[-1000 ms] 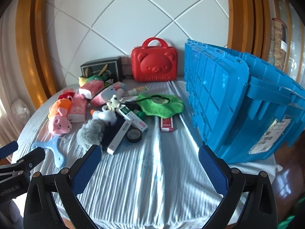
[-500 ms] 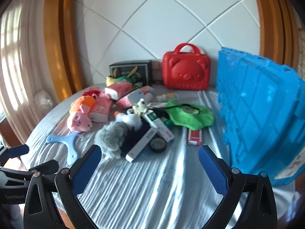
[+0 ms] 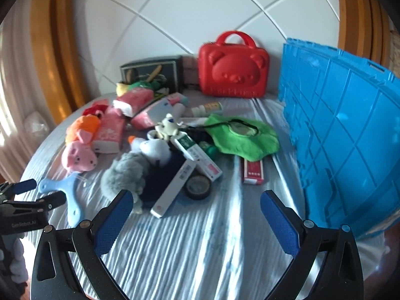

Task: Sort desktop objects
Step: 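Grasp the grey fluffy plush with the left tool while the right tool grasps the white barcode box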

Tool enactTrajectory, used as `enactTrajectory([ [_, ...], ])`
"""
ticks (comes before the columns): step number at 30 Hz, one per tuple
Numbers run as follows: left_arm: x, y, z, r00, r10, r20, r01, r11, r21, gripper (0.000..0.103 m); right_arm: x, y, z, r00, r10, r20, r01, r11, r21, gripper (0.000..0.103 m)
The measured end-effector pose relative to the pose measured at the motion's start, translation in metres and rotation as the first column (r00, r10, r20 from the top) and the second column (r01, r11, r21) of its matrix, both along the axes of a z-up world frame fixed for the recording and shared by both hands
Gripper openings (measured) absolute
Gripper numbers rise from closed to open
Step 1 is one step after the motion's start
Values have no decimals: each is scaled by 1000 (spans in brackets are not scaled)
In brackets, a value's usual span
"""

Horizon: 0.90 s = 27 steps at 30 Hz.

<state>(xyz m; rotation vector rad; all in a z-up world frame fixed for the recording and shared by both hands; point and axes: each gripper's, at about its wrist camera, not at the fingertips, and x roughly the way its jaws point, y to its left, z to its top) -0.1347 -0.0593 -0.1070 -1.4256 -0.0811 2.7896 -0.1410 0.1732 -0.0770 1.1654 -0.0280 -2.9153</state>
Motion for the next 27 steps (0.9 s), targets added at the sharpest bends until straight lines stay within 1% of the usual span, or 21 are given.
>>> enactTrajectory([
  [2, -17, 0, -8, 1000, -22, 5, 22, 1000, -3, 101, -6, 1, -6, 1000, -27, 14, 27, 999, 20, 103],
  [4, -31, 3, -15, 999, -38, 26, 38, 999, 4, 101, -14, 4, -13, 997, -49, 54, 48, 999, 14, 103],
  [5, -37, 3, -17, 999, -41, 33, 40, 999, 16, 101, -20, 6, -17, 995, -53, 79, 53, 999, 3, 103],
  [7, -52, 8, -21, 998, -42, 48, 41, 999, 35, 101, -27, 8, -20, 993, -58, 99, 57, 998, 6, 103],
  [10, -81, 21, -30, 997, -33, 68, 31, 999, 29, 101, -43, 10, -23, 992, -57, 115, 55, 998, 13, 103],
  [12, -101, 33, -41, 994, -36, 101, 34, 999, 26, 101, -55, 13, -27, 990, -43, 132, 41, 999, 20, 103],
  [13, -109, 39, -48, 992, -34, 122, 33, 999, 11, 101, -60, 13, -29, 988, -36, 148, 33, 999, 26, 103],
  [15, -124, 47, -69, 983, -40, 180, 41, 999, -2, 101, -73, 14, -37, 980, -24, 197, 19, 999, 28, 103],
  [17, -136, 50, -91, 971, -48, 234, 49, 999, -2, 90, -87, 19, -50, 963, -22, 267, 25, 1000, -10, 103],
  [18, -141, 50, -101, 964, -58, 259, 53, 998, 27, 88, -91, 21, -56, 957, -22, 290, 32, 999, -27, 103],
  [19, -145, 49, -110, 958, -65, 278, 51, 997, 58, 81, -95, 21, -63, 949, -15, 315, 32, 998, -49, 103],
  [20, -148, 47, -118, 951, -70, 300, 49, 996, 79, 67, -100, 20, -70, 942, -3, 334, 26, 998, -63, 103],
  [21, -150, 46, -123, 944, -67, 323, 46, 996, 72, 62, -102, 18, -74, 938, 9, 347, 17, 997, -74, 100],
  [22, -149, 47, -120, 951, -60, 303, 50, 998, 40, 54, -107, 14, -80, 931, 27, 364, 6, 996, -89, 97],
  [23, -147, 46, -117, 953, -58, 298, 53, 998, 24, 50, -110, 10, -84, 925, 41, 379, -5, 995, -97, 87],
  [24, -144, 42, -114, 954, -57, 295, 51, 998, 31, 49, -115, 6, -89, 918, 56, 392, -13, 994, -110, 78],
  [25, -141, 37, -112, 955, -50, 294, 42, 998, 36, 49, -119, 4, -92, 913, 66, 402, -19, 993, -120, 77],
  [27, -135, 31, -112, 956, -37, 290, 37, 999, 6, 49, -127, -5, -101, 900, 96, 424, -33, 988, -153, 77],
])
